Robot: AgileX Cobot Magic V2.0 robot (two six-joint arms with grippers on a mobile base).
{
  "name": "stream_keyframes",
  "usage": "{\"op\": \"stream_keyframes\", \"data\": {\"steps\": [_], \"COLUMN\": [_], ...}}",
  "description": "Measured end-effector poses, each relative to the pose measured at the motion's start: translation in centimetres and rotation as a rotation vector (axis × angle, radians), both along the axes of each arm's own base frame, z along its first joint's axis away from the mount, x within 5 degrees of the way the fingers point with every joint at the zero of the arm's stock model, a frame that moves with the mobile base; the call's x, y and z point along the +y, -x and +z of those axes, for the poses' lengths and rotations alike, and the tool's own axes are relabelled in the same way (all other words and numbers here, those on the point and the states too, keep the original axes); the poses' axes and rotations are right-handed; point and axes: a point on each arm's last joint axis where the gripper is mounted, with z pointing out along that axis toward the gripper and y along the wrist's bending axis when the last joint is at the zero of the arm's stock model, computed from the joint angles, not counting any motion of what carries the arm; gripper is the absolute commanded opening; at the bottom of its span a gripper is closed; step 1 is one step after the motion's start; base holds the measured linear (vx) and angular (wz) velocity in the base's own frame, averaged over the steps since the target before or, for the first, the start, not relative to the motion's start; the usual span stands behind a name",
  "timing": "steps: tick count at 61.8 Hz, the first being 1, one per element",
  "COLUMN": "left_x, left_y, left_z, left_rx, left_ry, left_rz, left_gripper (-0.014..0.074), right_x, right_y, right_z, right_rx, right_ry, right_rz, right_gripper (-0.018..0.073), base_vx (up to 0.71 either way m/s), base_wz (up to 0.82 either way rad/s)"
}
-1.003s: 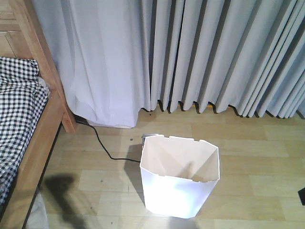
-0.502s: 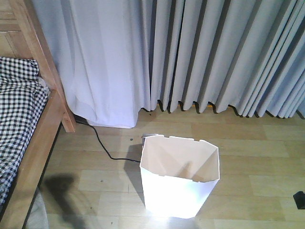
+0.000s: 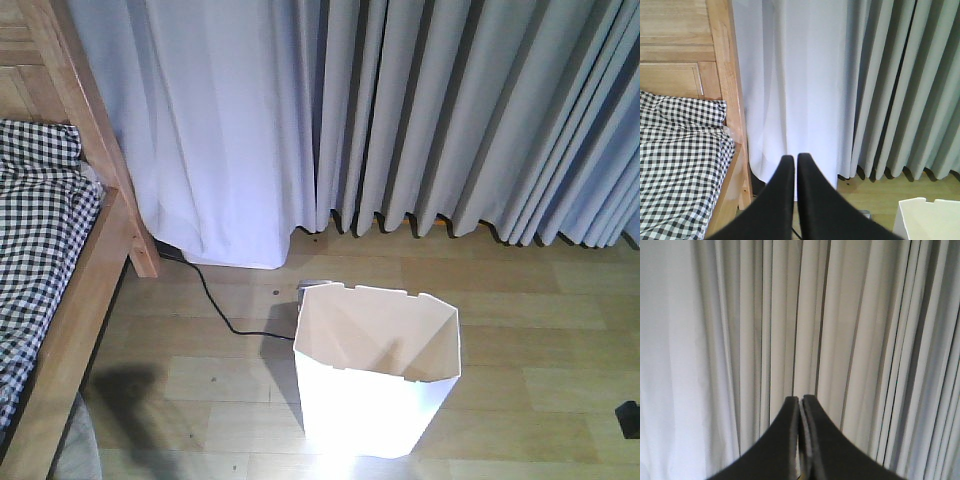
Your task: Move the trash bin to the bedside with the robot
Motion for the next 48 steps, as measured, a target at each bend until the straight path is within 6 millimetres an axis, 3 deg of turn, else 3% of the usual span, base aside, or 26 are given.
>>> {"op": "stream_keyframes", "data": {"steps": [48], "left_x": [0.0], "left_y": [0.0], "left_z": [0.0], "left_rx": [0.0], "left_ry": [0.0], "left_rz": [0.0], "left_gripper": [-0.0006], "right_x": [0.0], "right_y": [0.0], "right_z": [0.0], "right_rx": [0.0], "right_ry": [0.0], "right_rz": [0.0], "right_gripper": [-0.0009], "base_vx": [0.0], "base_wz": [0.0]}}
